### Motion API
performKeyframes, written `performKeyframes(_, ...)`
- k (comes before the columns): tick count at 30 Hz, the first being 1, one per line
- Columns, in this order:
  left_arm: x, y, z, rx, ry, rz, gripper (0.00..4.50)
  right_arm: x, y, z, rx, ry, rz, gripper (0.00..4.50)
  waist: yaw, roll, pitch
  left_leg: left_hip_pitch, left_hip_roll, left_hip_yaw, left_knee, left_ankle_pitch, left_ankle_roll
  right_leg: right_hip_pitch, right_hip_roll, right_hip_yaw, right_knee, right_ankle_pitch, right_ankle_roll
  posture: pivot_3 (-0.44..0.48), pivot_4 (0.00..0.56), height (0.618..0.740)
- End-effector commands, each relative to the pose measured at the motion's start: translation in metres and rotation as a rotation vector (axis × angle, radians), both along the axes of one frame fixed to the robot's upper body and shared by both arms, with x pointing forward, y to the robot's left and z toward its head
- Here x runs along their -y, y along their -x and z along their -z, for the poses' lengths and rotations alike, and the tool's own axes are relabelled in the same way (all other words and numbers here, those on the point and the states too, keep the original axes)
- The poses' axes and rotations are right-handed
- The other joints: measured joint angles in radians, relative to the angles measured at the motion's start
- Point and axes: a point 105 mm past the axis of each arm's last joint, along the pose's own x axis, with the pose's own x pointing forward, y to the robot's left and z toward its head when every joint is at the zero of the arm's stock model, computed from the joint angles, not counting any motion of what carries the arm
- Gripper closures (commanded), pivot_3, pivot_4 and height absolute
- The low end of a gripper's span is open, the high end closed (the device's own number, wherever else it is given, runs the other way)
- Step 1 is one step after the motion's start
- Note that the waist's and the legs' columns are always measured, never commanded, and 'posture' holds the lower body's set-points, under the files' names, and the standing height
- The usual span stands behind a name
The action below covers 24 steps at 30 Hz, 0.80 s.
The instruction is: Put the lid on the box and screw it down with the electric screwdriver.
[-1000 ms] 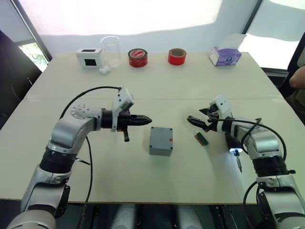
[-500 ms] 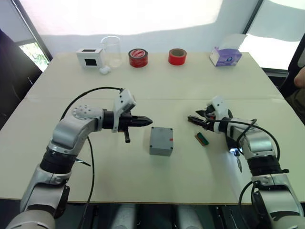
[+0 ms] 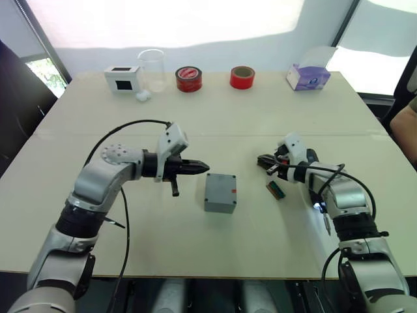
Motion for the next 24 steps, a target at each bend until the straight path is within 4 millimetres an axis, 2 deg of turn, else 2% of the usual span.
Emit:
performKeyframes(1,0.0,0.0,-0.01,0.048,0.006,0.005,4.5,-0.002,0.001,-0.016,0.064,-0.007,-0.013,4.48,0.0,0.0,0.0,0.0,0.0,0.0,0.0,0.0,0.0,0.0,0.0,0.0,0.0,0.0,0.0,0.0,0.15,0.74)
performKeyframes(12,-0.003,-0.001,-0.01,0.047,0.01,0.002,4.5,-0.001,0.004,-0.063,0.158,-0.095,0.013,4.48,0.001,0.0,0.0,0.0,0.0,0.0,0.0,0.0,0.0,0.0,0.0,0.0,0.0,0.0,0.0,0.0,0.15,0.74)
performKeyframes(17,-0.015,0.006,-0.009,0.023,-0.019,0.015,4.5,-0.022,0.032,-0.078,0.177,-0.109,-0.112,4.48,-0.001,0.0,0.0,0.0,0.0,0.0,0.0,-0.001,0.001,-0.001,0.0,0.0,0.0,0.0,0.0,0.0,0.15,0.74)
performKeyframes(19,-0.02,0.009,-0.007,0.014,-0.034,0.02,4.5,-0.031,0.043,-0.079,0.175,-0.104,-0.149,4.48,-0.002,0.0,0.0,0.0,0.0,0.0,-0.001,-0.001,0.002,-0.001,0.0,0.0,0.0,0.0,0.0,0.0,0.15,0.74)
performKeyframes(22,-0.025,0.011,-0.006,0.004,-0.046,0.016,4.5,-0.036,0.048,-0.079,0.211,-0.079,-0.13,4.48,0.002,0.0,0.0,0.0,0.0,0.0,0.0,-0.001,0.002,0.0,0.0,0.0,0.0,0.0,0.0,0.0,0.15,0.74)
performKeyframes(24,-0.027,0.017,-0.002,-0.019,-0.058,0.031,4.5,-0.054,0.063,-0.073,0.204,-0.098,-0.182,4.48,0.003,0.0,0.0,0.0,0.0,0.0,0.0,-0.001,0.002,0.0,0.0,0.0,0.0,0.0,0.0,0.0,0.15,0.74)
